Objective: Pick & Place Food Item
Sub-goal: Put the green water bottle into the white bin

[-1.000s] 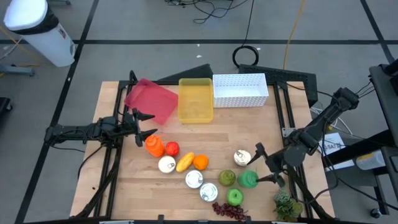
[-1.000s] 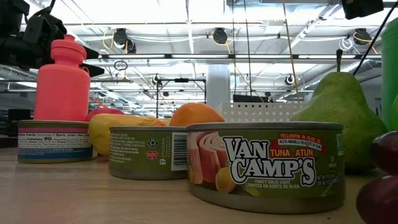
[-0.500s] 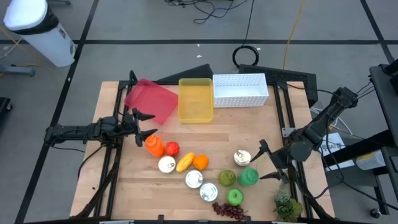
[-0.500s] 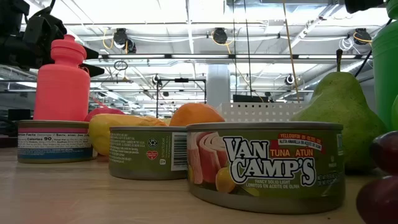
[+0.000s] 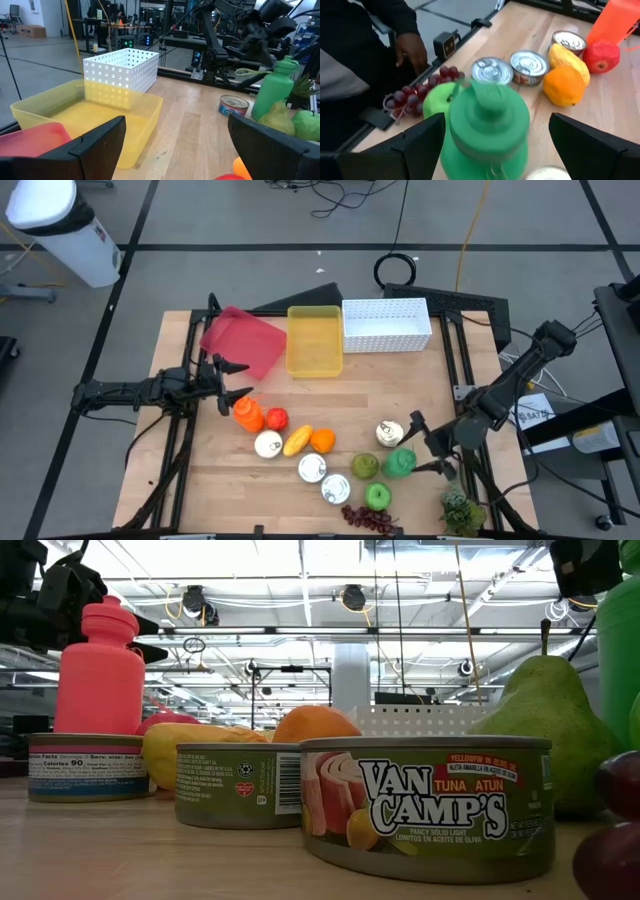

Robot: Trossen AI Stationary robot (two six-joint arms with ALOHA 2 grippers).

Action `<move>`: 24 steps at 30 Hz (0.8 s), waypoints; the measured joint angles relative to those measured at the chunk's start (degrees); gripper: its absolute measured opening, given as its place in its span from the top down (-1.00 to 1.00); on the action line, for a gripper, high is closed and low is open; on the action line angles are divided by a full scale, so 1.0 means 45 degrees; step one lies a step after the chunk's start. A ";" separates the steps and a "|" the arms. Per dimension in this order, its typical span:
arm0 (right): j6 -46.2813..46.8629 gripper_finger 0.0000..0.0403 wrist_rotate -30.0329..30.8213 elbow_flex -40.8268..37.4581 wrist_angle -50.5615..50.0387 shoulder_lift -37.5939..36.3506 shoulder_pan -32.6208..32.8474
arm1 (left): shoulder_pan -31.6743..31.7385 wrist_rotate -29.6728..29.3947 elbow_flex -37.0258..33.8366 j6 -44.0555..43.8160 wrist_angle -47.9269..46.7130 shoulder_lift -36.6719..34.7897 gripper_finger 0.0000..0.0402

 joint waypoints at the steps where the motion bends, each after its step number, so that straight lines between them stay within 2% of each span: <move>1: -0.0003 -0.67 0.0000 0.0000 0.0100 0.0046 0.0000 | 0.0000 -0.0005 0.0004 0.0000 0.0004 -0.0004 -0.80; 19: 0.0065 -0.67 0.0000 -0.0005 0.1402 0.1403 0.0000 | 0.0000 -0.0004 0.0000 0.0000 0.0000 0.0001 -0.80; 24: 0.0382 -0.56 -0.0005 -0.0005 0.2105 0.1389 0.0000 | 0.0000 -0.0003 0.0003 0.0000 0.0001 0.0001 -0.80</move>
